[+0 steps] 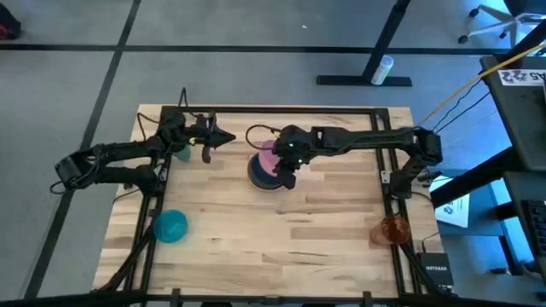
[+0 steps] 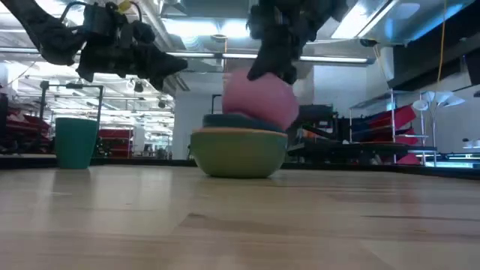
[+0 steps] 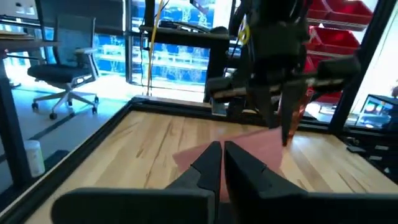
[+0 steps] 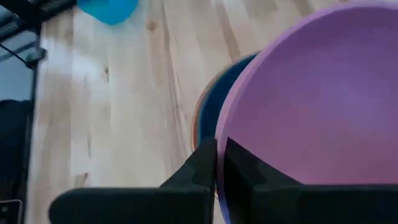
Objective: Nest bowls inside each other
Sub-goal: Stack the pink bowl on top of the blue bowl
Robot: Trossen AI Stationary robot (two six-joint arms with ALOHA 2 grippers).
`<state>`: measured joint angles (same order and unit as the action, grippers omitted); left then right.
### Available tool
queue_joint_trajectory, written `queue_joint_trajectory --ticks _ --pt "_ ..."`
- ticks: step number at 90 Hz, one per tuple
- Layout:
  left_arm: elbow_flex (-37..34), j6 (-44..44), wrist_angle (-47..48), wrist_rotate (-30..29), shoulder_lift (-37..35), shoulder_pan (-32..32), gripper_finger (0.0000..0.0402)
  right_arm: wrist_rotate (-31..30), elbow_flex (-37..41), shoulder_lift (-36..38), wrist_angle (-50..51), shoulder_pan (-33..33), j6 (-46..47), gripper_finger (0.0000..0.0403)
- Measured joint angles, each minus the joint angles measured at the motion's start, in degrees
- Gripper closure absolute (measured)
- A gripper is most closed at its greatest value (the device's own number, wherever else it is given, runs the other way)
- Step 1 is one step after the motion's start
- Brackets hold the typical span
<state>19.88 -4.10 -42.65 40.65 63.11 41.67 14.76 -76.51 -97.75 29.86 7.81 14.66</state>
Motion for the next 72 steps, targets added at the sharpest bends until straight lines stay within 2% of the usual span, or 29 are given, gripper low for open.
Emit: queue_joint_trajectory --ticks 41,53,72 --pt "0.0 0.0 0.3 0.3 0.0 0.0 0.0402 -0.1 0.0 -0.6 4.7 0.0 1.6 0.0394" --pt "0.0 -0.2 0.6 0.3 0.0 0.0 0.0402 -0.1 0.0 -0.6 4.7 0.0 1.6 0.0367" --pt "0.0 -0.1 1.8 0.6 0.0 0.0 0.0402 -0.2 0.0 -0.6 4.5 0.0 1.6 0.0299"
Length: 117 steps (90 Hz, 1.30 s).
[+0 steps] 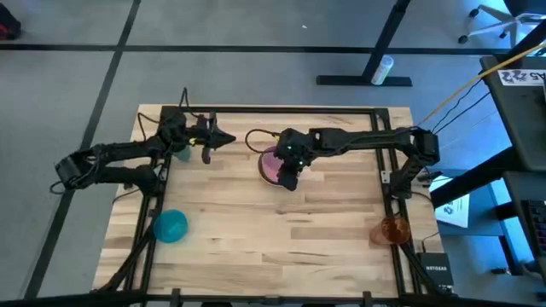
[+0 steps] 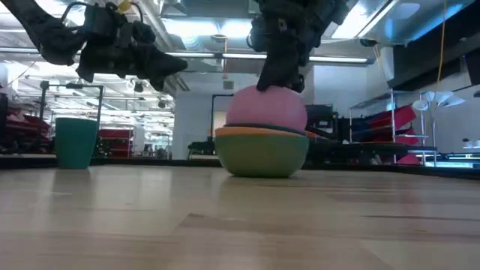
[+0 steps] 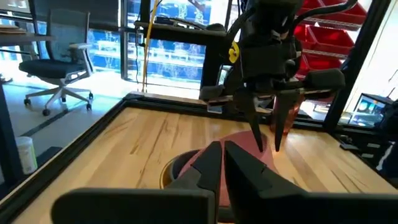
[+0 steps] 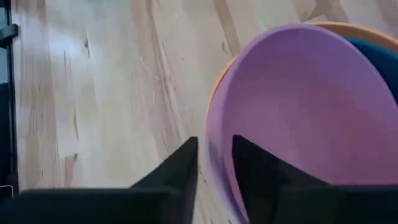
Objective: Nest bowls inside each other
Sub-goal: Stack the pink bowl on top of the blue bowl, then stack the light blue bowl on top of the pink bowl
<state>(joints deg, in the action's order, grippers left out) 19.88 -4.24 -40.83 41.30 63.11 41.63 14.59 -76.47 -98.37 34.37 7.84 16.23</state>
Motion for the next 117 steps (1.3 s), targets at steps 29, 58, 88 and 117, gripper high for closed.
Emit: queue_joint_trajectory --ticks 29,58,88,117 --pt "0.0 0.1 1.4 0.3 0.0 0.0 0.0402 -2.0 0.0 -3.0 0.3 0.0 -2.9 0.0298" --pt "0.0 -0.1 1.4 0.5 0.0 0.0 0.0402 -6.0 0.1 -3.8 0.5 0.0 -4.5 0.0394" --pt "0.0 -0.5 2.0 0.5 0.0 0.0 0.0402 -6.0 0.1 -5.4 0.1 0.1 -2.5 0.0371" --pt "0.0 -1.1 5.3 0.5 0.0 0.0 0.0402 -6.6 0.1 -6.8 -1.9 0.1 -3.0 0.0254"
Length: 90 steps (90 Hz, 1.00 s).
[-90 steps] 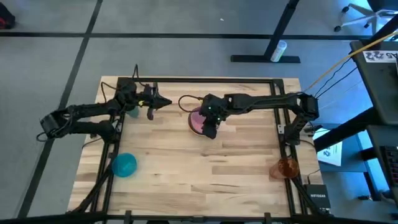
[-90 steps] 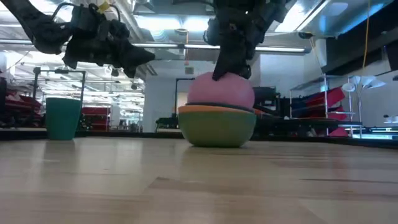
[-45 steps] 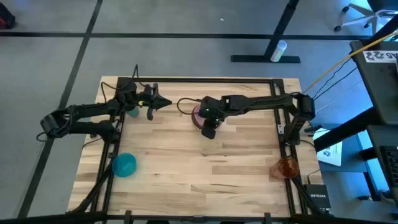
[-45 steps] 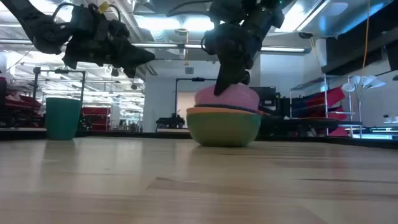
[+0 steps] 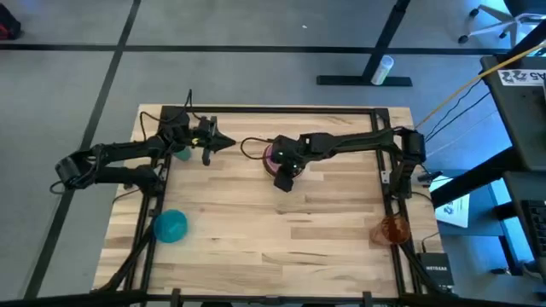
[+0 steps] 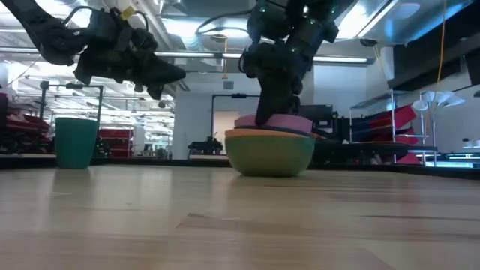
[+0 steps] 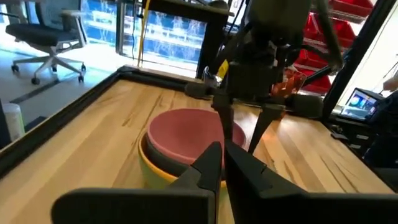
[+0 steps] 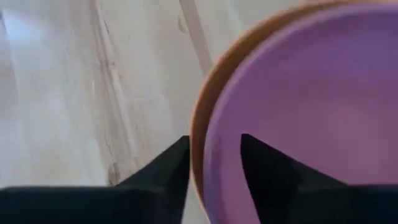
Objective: Nest bowls inside each other
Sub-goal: Stack the light blue bowl on top of the pink bowl
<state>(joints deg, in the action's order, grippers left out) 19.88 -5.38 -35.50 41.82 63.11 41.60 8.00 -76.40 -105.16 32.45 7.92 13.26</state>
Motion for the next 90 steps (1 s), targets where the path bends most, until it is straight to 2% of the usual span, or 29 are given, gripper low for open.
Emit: queue_joint_trajectory --ticks 18,35,53,73,90 --pt "0.0 -3.3 -3.1 0.1 0.0 0.0 0.0402 0.2 0.0 0.2 0.1 0.0 0.0 0.0208" --pt "0.0 -6.4 -10.4 2.2 0.0 0.0 0.0402 -0.6 -3.9 0.2 2.7 0.0 -2.8 0.0207" --pt "0.6 -9.8 -14.3 5.2 0.0 0.0 0.0399 -4.0 -9.6 0.6 8.2 0.0 -6.4 0.0267" --pt "3.4 -11.0 -14.9 6.1 0.0 -0.3 0.0398 -6.3 -11.2 4.2 9.2 -1.4 -10.3 0.039" --pt "5.7 -6.2 -14.9 6.7 0.0 -2.3 0.0398 -9.1 -8.2 8.2 8.5 -2.4 -12.4 0.04"
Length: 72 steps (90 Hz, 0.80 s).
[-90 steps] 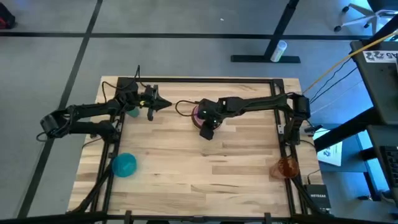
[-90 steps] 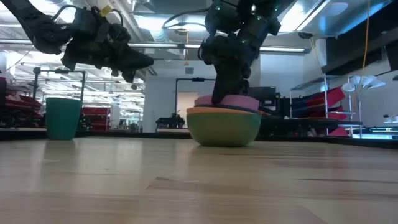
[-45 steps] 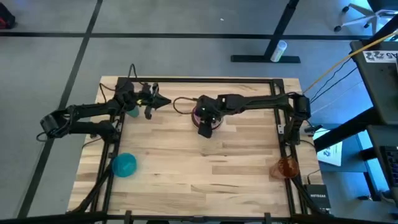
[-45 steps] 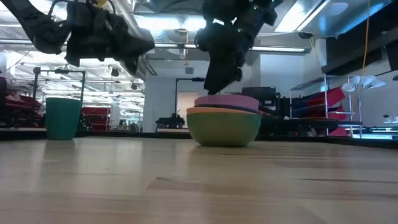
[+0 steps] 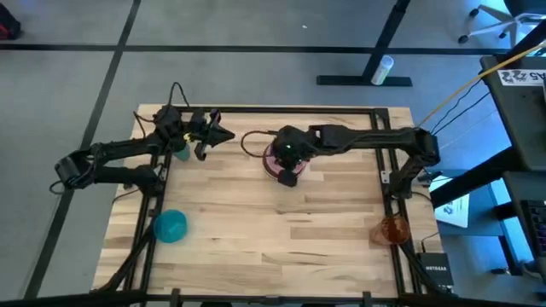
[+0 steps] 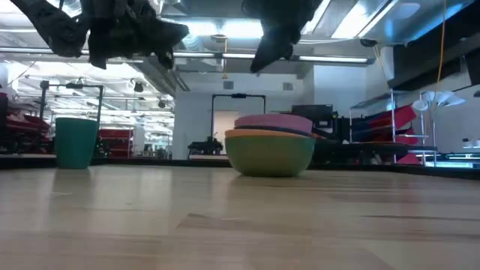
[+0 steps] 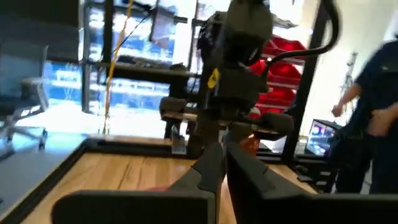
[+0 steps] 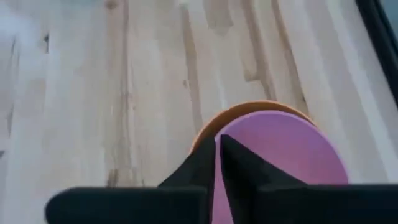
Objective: Nest bowls inside each other
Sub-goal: Stack the light blue bowl on top of the pink bowl
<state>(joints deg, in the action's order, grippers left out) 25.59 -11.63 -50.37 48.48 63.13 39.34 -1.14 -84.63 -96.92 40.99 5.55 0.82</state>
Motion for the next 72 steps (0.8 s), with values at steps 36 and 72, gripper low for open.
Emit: queue_joint_trajectory --ticks 36,72 --pt "1.7 6.7 9.9 0.5 -0.5 -3.3 0.0401 5.8 26.6 15.1 -25.2 1.3 2.3 0.0402" --pt "13.2 25.1 46.9 -7.8 -6.7 -8.9 0.0401 0.7 37.5 29.3 -30.1 1.7 3.5 0.0403"
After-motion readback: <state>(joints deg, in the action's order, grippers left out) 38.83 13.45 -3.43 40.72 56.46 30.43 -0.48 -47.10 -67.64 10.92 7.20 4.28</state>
